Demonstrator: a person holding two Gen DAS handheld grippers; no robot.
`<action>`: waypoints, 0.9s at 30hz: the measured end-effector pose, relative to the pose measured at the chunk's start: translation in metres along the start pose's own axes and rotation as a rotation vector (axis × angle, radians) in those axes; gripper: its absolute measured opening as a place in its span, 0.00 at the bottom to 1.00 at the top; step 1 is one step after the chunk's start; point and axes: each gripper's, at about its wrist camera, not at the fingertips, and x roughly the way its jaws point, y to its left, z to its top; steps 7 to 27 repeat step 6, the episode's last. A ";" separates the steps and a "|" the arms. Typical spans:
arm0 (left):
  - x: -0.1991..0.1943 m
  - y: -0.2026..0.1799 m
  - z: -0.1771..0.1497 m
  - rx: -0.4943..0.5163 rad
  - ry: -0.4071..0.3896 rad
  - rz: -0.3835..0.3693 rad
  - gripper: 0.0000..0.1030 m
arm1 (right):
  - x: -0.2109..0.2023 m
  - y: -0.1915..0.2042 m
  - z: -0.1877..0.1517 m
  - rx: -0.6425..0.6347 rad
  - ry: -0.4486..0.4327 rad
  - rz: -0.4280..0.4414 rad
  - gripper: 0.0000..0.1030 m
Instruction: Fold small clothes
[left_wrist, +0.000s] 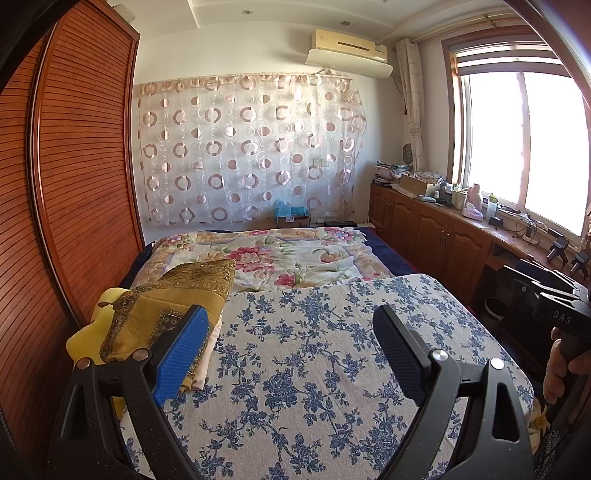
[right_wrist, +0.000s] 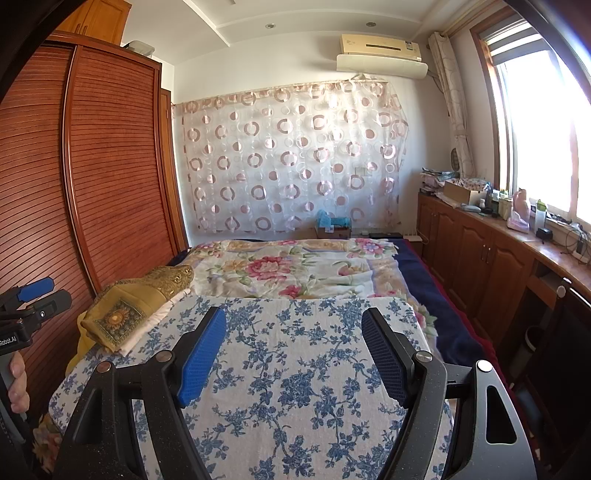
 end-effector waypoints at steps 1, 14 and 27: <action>0.000 0.000 0.000 0.000 -0.001 0.001 0.89 | 0.000 0.000 0.000 -0.001 0.000 0.000 0.75; 0.000 0.000 0.000 0.000 0.000 0.001 0.89 | 0.001 0.000 0.000 0.001 0.000 0.000 0.75; 0.000 0.000 0.000 0.000 0.000 0.001 0.89 | 0.001 0.000 0.000 0.001 0.000 0.000 0.75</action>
